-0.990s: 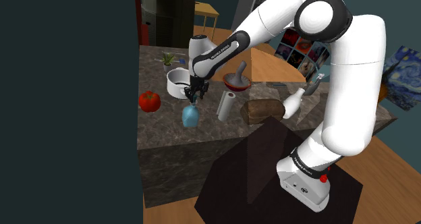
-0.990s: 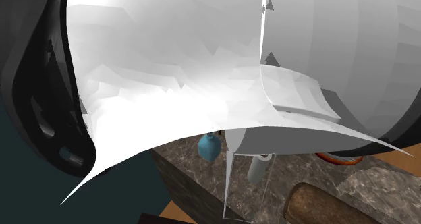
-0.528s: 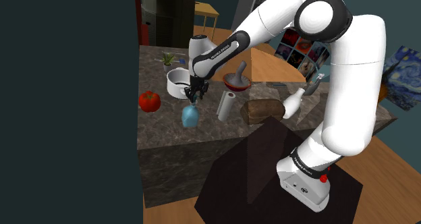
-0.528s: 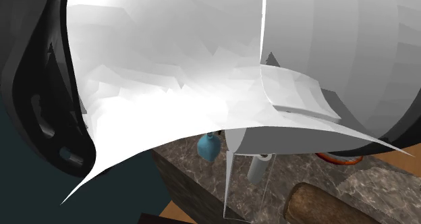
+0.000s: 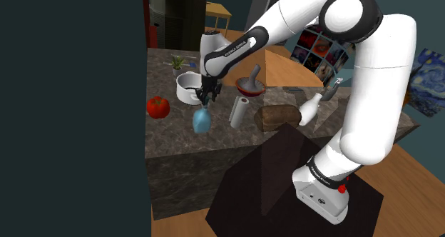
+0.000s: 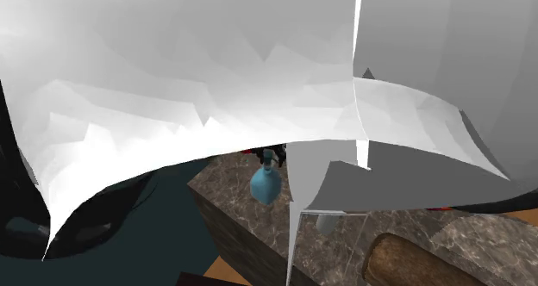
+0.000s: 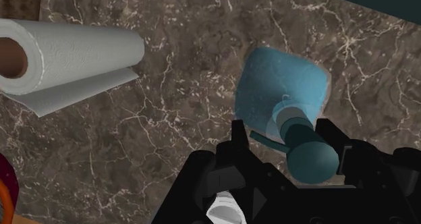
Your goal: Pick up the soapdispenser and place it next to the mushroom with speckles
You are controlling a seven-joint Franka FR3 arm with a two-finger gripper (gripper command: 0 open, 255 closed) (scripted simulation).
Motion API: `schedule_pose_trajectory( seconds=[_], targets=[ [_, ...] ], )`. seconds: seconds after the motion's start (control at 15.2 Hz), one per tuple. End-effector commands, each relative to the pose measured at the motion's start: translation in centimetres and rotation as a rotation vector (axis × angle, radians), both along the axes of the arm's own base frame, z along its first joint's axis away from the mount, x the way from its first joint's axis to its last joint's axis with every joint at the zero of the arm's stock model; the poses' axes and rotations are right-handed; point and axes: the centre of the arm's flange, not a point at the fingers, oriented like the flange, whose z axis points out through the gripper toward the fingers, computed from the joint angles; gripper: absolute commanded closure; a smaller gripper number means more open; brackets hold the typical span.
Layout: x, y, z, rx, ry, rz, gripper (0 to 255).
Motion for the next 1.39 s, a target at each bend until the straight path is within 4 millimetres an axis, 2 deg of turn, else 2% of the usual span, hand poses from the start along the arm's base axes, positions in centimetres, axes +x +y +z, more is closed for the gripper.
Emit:
schedule_pose_trajectory(
  seconds=[0.0, 1.32],
  targets=[
    [0.1, -0.1, 1.1, 0.000, 0.000, 0.000, 255],
    [0.1, -0.1, 11.7, 0.000, 0.000, 0.000, 255]
  ],
)
